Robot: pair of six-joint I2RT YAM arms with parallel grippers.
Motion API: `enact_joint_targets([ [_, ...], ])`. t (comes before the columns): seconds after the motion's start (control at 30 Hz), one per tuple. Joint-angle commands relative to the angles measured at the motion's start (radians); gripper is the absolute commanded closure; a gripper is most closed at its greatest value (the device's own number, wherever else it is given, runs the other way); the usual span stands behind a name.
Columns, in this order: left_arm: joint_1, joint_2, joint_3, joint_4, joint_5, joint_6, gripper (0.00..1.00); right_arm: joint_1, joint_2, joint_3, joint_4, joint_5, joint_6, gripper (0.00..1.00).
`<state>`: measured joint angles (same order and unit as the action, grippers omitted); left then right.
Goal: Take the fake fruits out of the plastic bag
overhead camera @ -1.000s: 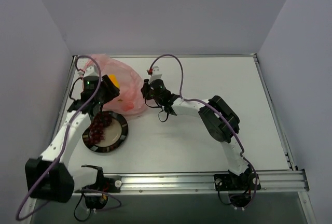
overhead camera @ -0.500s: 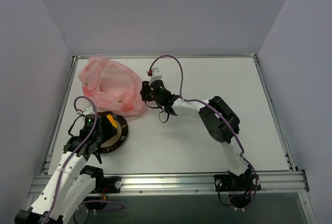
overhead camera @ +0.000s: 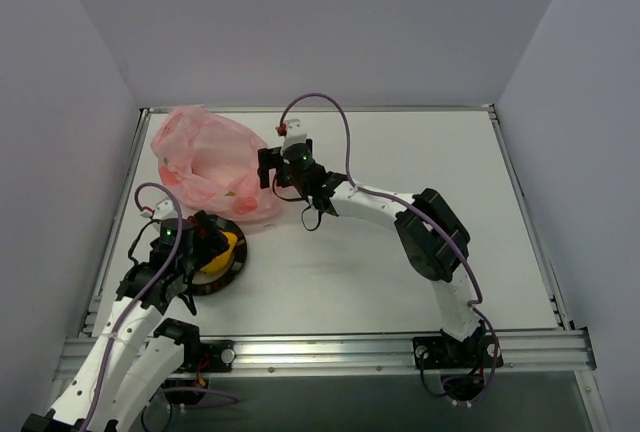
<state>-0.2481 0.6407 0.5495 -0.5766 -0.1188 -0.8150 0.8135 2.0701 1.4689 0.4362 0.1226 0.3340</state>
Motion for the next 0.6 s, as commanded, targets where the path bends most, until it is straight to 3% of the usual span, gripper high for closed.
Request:
enact_joint_targets([
  [0.0, -0.005, 0.036, 0.185, 0.093, -0.036, 0.026, 0.21, 0.032, -0.019, 0.080, -0.019, 0.046, -0.024, 0.15],
  [0.07, -0.005, 0.141, 0.239, 0.148, -0.035, 0.045, 0.25, 0.038, 0.021, 0.158, -0.056, 0.045, -0.024, 0.16],
  [0.23, 0.000, 0.380, 0.369, 0.358, -0.053, 0.030, 0.26, 0.032, 0.206, 0.338, -0.137, 0.087, -0.029, 0.04],
  [0.37, 0.030, 0.572, 0.479, 0.432, -0.079, 0.039, 0.27, 0.004, 0.275, 0.393, -0.155, 0.112, -0.030, 0.08],
  [0.4, 0.036, 0.646, 0.498, 0.461, -0.085, 0.045, 0.28, 0.000, 0.278, 0.384, -0.146, 0.109, -0.042, 0.27],
  [0.47, 0.071, 0.718, 0.553, 0.480, -0.081, 0.053, 0.34, -0.007, 0.266, 0.341, -0.101, 0.086, -0.053, 0.51],
  [0.5, 0.082, 0.790, 0.570, 0.497, -0.070, 0.071, 0.35, -0.008, 0.240, 0.280, -0.046, 0.080, -0.059, 0.74],
  [0.57, 0.107, 0.855, 0.615, 0.477, -0.094, 0.089, 0.39, -0.007, 0.187, 0.210, 0.052, 0.072, -0.062, 0.92],
])
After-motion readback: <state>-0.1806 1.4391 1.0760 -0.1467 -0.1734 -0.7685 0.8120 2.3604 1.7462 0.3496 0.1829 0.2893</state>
